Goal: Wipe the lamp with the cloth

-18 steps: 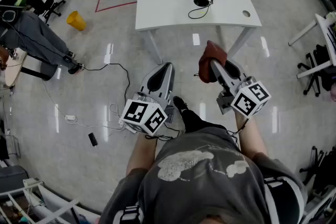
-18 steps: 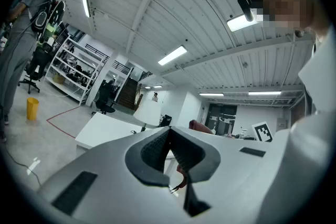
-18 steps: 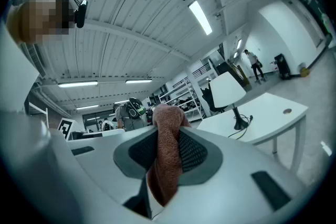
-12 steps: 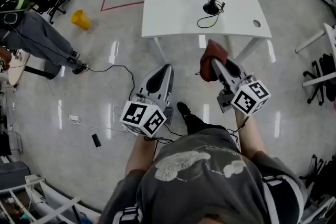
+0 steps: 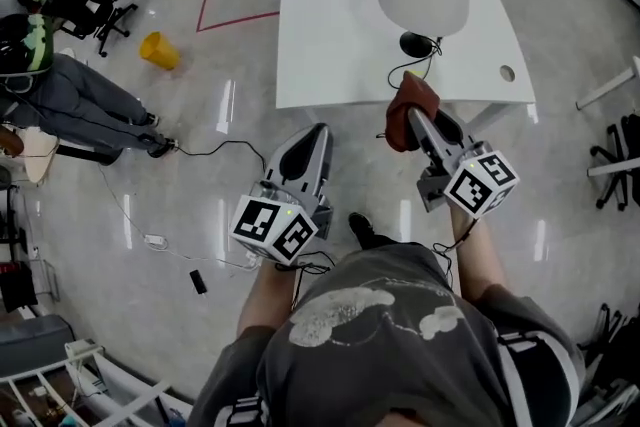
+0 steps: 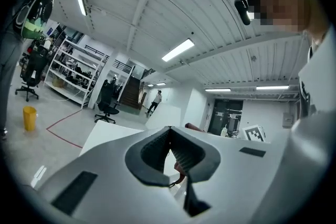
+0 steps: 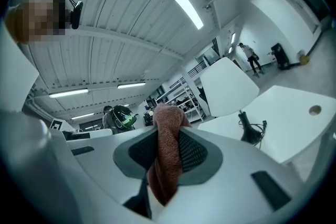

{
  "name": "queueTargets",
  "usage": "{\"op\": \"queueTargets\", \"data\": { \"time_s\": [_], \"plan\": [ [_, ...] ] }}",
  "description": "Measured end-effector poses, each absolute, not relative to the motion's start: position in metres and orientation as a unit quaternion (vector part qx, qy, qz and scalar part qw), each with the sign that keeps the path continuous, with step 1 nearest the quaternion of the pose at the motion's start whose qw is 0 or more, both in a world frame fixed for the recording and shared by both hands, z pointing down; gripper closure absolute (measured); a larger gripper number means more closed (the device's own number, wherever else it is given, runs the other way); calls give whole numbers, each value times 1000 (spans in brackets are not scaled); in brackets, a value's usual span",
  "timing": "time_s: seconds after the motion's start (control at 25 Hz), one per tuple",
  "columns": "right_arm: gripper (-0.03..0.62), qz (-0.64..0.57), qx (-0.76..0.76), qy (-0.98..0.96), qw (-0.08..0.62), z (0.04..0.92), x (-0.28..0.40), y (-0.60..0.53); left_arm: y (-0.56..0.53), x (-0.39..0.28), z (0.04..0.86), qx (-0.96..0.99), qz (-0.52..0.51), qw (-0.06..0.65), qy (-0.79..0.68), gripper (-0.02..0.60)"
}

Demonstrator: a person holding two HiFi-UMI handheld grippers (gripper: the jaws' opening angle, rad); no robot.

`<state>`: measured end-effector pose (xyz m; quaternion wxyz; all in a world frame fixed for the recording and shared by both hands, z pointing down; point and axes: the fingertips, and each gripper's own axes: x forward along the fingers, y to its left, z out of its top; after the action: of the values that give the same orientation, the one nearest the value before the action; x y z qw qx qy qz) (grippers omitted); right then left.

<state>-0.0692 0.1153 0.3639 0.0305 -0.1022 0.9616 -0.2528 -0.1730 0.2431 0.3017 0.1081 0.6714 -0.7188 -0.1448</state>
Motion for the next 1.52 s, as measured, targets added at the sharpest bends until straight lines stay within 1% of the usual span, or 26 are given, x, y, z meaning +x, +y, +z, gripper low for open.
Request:
{"op": "queueTargets", "data": {
  "time_s": [0.24, 0.44, 0.56, 0.72, 0.88, 1.0, 1.52],
  "plan": [
    [503, -263, -89, 960, 29, 379, -102, 91, 228, -200, 315, 658, -129, 105, -734, 574],
    [503, -256, -73, 963, 35, 363, -127, 80, 223, -224, 300, 644, -138, 90, -747, 574],
    [503, -253, -71, 964, 30, 359, -143, 79, 222, -240, 301, 639, -142, 91, -750, 574],
    [503, -254, -80, 963, 40, 357, -158, 71, 211, -256, 304, 645, -144, 94, -744, 574],
    [503, -255, -101, 961, 45, 356, -177, 60, 192, -280, 303, 660, -143, 88, -733, 574],
    [503, -254, -118, 958, 62, 353, -196, 50, 172, -301, 303, 674, -144, 85, -719, 574],
    [503, -250, -242, 933, 94, 334, -273, -18, 71, -389, 298, 755, -136, 102, -633, 574]
  ]
}}
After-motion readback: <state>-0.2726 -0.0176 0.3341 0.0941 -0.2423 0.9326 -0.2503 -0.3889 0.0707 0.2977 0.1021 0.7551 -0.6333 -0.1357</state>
